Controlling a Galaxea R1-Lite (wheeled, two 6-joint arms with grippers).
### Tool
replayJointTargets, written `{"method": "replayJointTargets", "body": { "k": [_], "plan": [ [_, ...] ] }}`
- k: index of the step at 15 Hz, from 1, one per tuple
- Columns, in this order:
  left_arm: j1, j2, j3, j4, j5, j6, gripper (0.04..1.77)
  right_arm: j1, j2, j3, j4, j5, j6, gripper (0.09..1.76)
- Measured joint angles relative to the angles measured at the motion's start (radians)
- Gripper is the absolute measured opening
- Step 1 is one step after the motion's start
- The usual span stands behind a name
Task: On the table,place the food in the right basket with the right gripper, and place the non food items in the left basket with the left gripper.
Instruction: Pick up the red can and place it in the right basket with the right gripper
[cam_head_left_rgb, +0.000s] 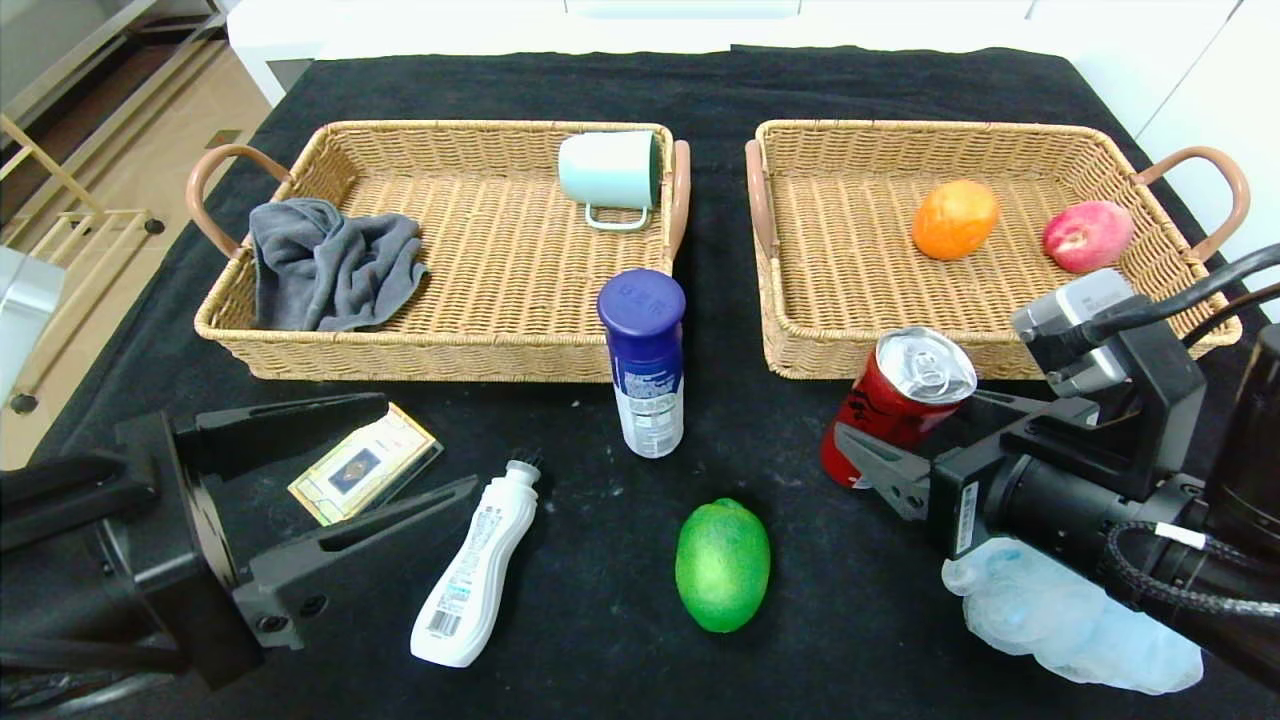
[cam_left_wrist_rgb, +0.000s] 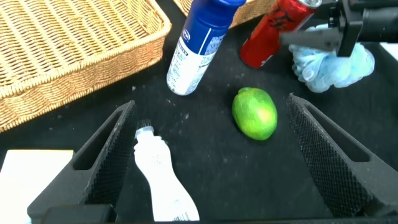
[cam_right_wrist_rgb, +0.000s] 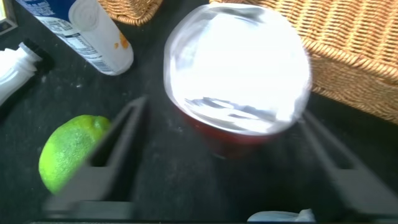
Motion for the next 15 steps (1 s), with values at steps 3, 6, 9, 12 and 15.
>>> {"method": "replayJointTargets", "body": {
  "k": [3,6,9,12,15],
  "plan": [
    [0.000,0.000,0.004,0.000,0.000,0.005,1.72,0.000,-0.001,0.007,0.000,0.002,0.000,1.04],
    [0.000,0.003,0.007,0.000,0.000,0.008,1.72,0.000,-0.002,0.025,-0.013,0.002,0.000,0.99],
    [0.000,0.005,0.008,0.000,0.000,0.009,1.72,0.000,-0.004,0.033,-0.017,0.002,-0.001,0.97],
    [0.000,0.006,0.011,0.000,0.000,0.009,1.72,0.000,-0.006,0.034,-0.017,0.003,-0.001,0.97],
    [0.000,0.010,0.013,-0.001,0.000,0.009,1.72,0.000,-0.016,0.028,-0.011,0.012,0.001,0.96]
  ]
}}
